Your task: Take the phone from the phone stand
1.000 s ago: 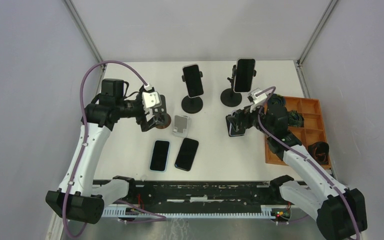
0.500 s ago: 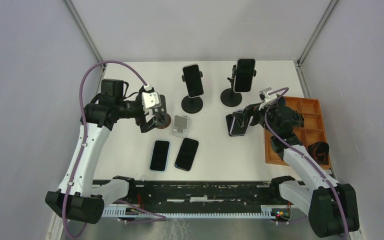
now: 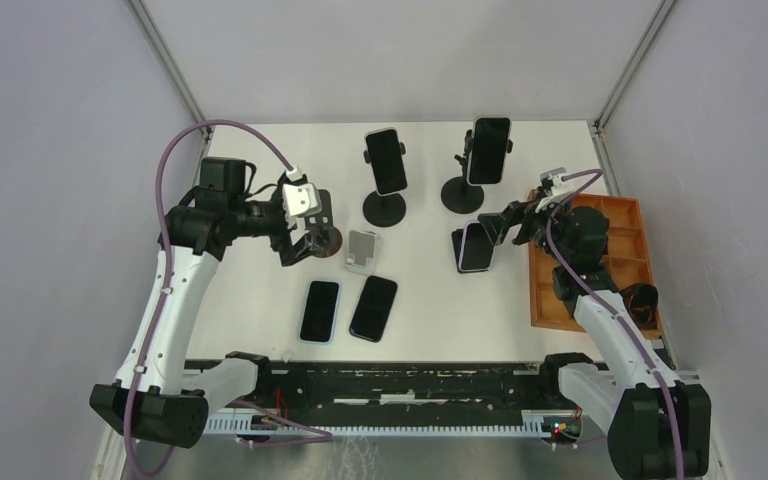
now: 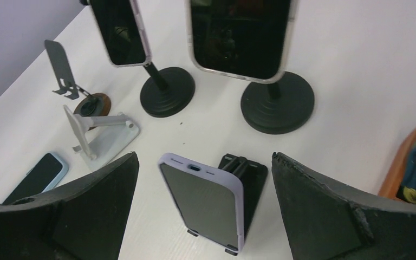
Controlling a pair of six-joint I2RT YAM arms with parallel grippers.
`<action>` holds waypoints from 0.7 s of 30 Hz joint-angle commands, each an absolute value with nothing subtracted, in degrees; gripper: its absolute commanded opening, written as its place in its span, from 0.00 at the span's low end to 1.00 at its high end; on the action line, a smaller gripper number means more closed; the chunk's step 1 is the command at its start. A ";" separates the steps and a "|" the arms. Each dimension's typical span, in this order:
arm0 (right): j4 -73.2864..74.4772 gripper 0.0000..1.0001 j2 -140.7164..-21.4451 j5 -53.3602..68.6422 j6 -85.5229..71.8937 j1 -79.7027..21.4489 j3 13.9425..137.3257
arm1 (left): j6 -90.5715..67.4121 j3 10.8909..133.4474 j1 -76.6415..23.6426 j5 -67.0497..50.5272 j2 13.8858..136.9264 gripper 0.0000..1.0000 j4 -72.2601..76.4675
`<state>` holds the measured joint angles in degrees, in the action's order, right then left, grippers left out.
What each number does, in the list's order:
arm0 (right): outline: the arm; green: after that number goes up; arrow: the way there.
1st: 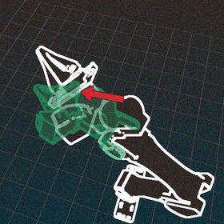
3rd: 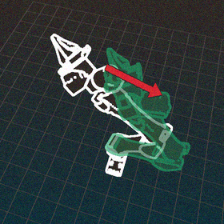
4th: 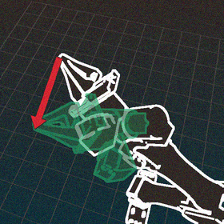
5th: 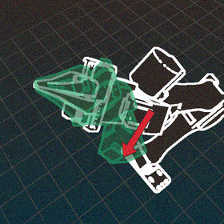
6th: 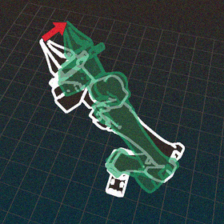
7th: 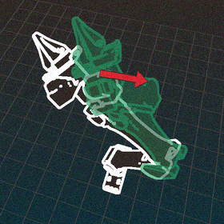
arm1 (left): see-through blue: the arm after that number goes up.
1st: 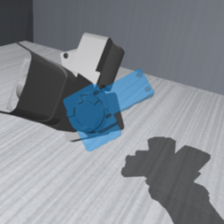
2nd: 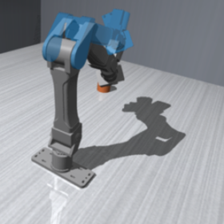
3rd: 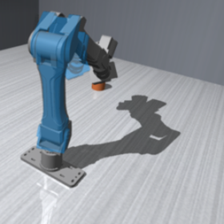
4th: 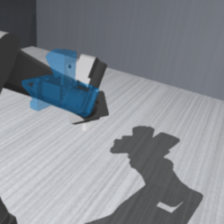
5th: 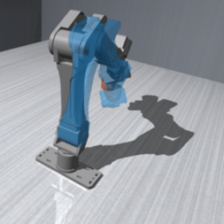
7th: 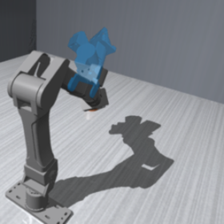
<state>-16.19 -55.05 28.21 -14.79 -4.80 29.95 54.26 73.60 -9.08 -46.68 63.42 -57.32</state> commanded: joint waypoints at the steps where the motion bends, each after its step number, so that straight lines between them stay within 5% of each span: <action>1: -16.54 0.98 -54.89 28.10 -18.10 -2.08 28.35 | 54.67 76.00 -8.97 -48.47 63.19 1.00 -57.55; 21: -38.58 0.98 -74.08 35.82 -20.78 -1.78 19.34 | 55.37 75.69 -8.96 -49.42 63.85 1.00 -59.79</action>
<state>-30.55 -70.89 34.74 -21.19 -1.87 17.28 54.28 74.37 -9.08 -46.96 63.46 -58.70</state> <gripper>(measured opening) 0.979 0.996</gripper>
